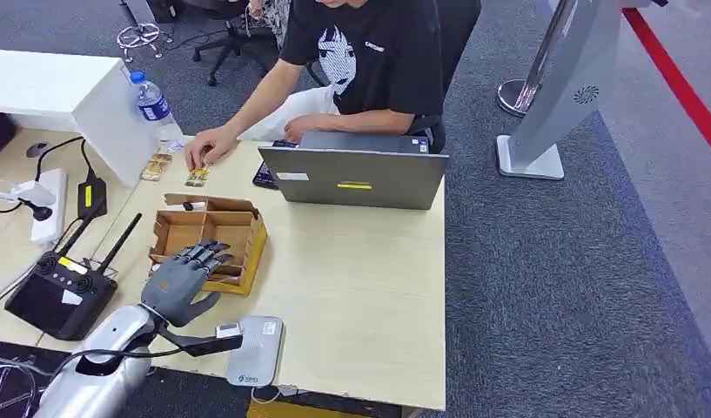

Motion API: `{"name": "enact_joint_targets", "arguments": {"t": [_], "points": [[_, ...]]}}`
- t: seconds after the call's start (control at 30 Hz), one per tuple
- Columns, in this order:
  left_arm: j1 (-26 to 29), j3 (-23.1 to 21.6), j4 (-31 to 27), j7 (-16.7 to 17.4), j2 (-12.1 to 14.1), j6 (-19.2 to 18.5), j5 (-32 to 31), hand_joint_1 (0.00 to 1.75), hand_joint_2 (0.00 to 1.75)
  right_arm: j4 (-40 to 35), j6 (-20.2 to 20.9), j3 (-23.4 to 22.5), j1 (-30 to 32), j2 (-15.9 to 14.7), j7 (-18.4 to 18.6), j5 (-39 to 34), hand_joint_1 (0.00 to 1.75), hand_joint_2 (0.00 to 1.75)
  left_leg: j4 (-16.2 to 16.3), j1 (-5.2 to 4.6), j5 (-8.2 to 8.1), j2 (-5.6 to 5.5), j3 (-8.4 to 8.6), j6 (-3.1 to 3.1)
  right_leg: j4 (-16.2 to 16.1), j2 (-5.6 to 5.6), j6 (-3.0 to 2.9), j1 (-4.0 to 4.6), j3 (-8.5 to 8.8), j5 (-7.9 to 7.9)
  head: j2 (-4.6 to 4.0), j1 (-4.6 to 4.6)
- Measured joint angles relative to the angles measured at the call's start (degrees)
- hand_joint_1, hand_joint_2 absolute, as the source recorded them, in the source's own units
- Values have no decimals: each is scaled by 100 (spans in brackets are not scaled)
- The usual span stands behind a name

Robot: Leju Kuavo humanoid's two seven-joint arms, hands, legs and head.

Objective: Pass the card to the sensor for recognition and then transmit it.

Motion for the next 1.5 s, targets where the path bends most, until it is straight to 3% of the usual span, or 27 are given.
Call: {"name": "enact_joint_targets", "arguments": {"t": [0.4,0.53,0.83,0.93,1.17,1.5], "points": [[8,-2,-114,20,7,74,4,175,175,0,-2,0,0,-2,-35,-11,0,175,0,0,0,-1,0,0,0,-1,0,0,0,0,0,2],[6,0,-290,22,-22,332,11,175,175,0,-2,0,0,-2,-61,-9,0,175,0,0,0,-1,0,0,0,-1,0,0,0,0,0,2],[-6,0,-479,28,-122,378,2,175,175,0,-4,0,1,-2,-63,-9,0,175,0,0,0,-1,1,0,0,0,0,0,0,0,0,2],[-26,0,-555,26,-201,546,31,175,175,0,-11,0,1,-2,-68,2,0,175,1,0,1,-1,1,0,0,-2,0,0,-1,0,0,0],[-619,55,-796,155,-654,463,160,175,175,0,-11,26,-12,-2,-52,171,0,175,3,-1,3,-7,0,-1,0,-9,0,0,3,5,0,0],[-1458,245,-666,164,-892,256,153,175,175,2,-70,70,-80,-2,0,356,0,175,3,1,7,-6,-3,-3,2,-6,-1,1,-3,5,0,2]]}}
